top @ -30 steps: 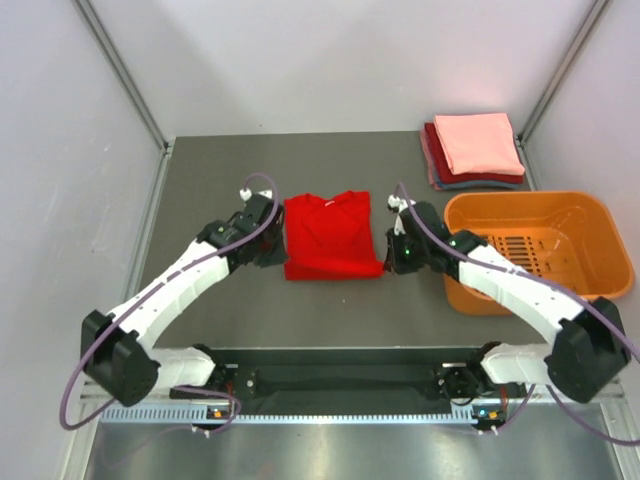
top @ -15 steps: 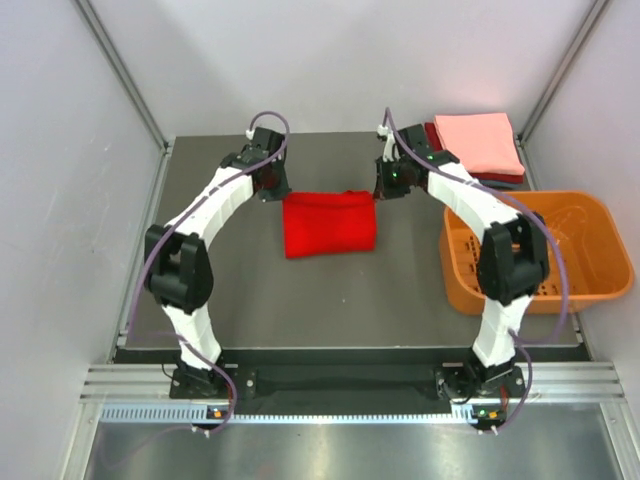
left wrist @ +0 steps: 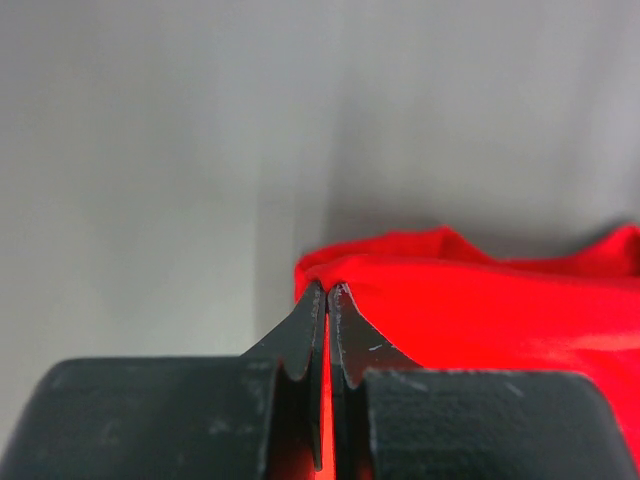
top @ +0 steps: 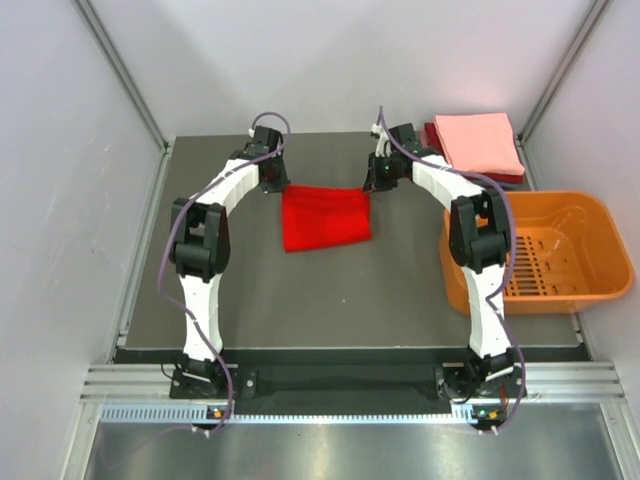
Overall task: Fold and stack the t-shirts
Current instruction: Fold the tshirt
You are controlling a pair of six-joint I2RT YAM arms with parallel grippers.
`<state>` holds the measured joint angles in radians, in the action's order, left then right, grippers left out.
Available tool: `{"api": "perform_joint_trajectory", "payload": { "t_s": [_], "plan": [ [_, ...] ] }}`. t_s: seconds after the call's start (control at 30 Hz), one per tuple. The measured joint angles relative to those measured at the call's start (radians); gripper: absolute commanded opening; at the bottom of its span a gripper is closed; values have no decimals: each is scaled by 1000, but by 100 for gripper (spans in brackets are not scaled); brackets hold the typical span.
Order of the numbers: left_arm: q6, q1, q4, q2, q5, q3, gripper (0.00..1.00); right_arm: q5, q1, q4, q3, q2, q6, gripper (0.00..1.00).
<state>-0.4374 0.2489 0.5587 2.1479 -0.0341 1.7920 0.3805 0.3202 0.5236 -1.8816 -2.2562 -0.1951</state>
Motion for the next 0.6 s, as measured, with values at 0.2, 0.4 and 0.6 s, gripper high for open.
{"api": "perform_joint_trajectory", "payload": {
  "t_s": [0.2,0.4,0.6],
  "plan": [
    [20,-17,-57,99,51,58,8,34,-23,-56,-39,-32,-21,4],
    [35,-23,-107,108,107,76,2,34,-32,-84,-39,-32,-51,0],
    [36,-26,-165,109,151,92,9,29,-42,-111,-29,-32,-85,0]
  ]
}}
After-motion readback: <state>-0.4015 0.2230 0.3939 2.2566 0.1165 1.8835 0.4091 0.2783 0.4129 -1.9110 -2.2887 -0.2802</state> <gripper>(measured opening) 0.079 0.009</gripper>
